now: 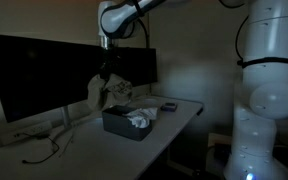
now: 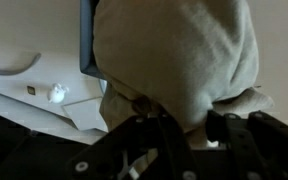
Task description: Put the clothes on the table into the grey box
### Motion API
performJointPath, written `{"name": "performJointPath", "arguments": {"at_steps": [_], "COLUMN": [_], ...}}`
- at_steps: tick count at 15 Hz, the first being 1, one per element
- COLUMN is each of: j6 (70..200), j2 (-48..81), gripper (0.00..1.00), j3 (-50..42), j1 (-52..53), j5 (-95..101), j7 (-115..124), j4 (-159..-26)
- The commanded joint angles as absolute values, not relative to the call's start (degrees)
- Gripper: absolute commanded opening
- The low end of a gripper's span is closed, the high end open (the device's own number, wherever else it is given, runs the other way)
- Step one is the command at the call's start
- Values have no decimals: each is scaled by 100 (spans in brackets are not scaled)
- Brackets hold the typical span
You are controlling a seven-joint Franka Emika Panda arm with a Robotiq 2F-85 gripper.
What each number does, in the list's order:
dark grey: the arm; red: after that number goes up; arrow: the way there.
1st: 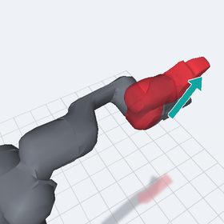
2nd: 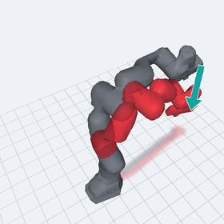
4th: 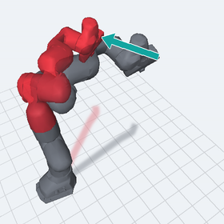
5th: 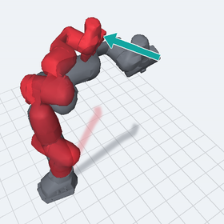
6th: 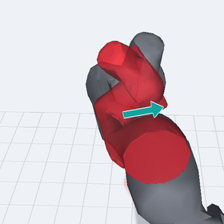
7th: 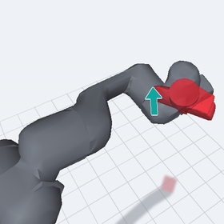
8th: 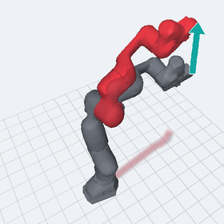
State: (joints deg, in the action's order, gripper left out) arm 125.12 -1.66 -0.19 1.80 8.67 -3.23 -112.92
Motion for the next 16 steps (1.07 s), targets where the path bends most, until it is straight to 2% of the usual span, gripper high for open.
{"name": "performJointPath", "arguments": {"at_steps": [1,7,16], "j6": [12789,12774,12495], "j2": [-372,46,1568], "gripper": [12,12,12], "j3": [-189,-357,-462], "j1": [-80,-271,-211], "j5": [929,1286,1292], "j7": [157,648,601], "j4": [-11742,-11925,-11730]}}
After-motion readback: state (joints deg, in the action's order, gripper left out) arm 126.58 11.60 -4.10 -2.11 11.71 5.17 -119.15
